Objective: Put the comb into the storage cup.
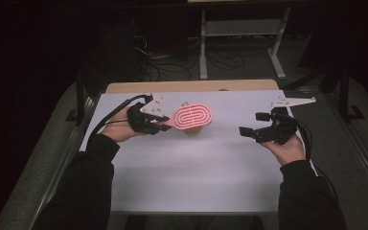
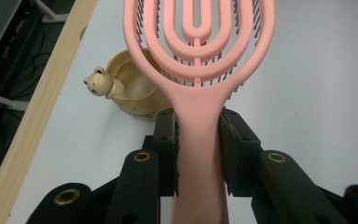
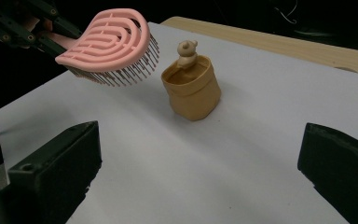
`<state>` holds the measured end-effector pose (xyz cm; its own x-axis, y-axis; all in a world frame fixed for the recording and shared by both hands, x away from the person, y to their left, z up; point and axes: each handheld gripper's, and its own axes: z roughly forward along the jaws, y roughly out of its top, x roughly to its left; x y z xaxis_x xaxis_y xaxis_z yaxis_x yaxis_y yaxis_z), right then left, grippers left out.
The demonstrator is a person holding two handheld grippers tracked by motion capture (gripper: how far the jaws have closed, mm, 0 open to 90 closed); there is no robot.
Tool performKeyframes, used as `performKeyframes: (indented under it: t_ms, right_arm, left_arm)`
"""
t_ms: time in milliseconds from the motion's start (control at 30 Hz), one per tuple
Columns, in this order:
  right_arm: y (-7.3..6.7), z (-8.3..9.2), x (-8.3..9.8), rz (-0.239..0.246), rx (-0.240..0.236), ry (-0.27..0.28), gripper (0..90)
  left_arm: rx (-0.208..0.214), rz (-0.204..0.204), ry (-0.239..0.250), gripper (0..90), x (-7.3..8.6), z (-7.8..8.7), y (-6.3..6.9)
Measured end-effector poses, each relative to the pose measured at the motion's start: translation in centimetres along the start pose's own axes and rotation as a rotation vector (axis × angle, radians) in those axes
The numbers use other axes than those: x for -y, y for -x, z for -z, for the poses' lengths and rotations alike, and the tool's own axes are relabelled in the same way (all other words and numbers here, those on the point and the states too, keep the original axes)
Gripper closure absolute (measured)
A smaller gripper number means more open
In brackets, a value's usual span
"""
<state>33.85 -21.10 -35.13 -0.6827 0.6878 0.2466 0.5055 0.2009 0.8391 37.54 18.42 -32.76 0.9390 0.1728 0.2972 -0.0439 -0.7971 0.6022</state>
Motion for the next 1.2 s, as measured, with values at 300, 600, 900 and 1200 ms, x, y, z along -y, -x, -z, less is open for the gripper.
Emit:
performKeyframes:
  t_ms: [300, 600, 900, 1200]
  right_arm:
    - [-0.4, -0.6, -1.1, 0.013, -0.015, -0.012, 0.0]
    - [-0.9, -1.0, -2.3, 0.027, -0.031, -0.015, 0.0]
    - [-1.4, -2.2, -3.9, 0.029, -0.065, -0.029, 0.0]
    - [-2.2, -3.5, -6.2, 0.028, -0.106, -0.048, 0.0]
  left_arm:
    - [-0.024, 0.007, 0.022, 69.8, -0.3, 0.9, -0.4]
    - [-0.035, -0.002, 0.035, 69.9, -1.0, 1.3, -0.6]
    - [-0.04, -0.003, 0.055, 69.9, -1.3, 1.2, -0.6]
    - [-0.045, -0.001, 0.075, 69.8, -1.5, 1.2, -0.5]
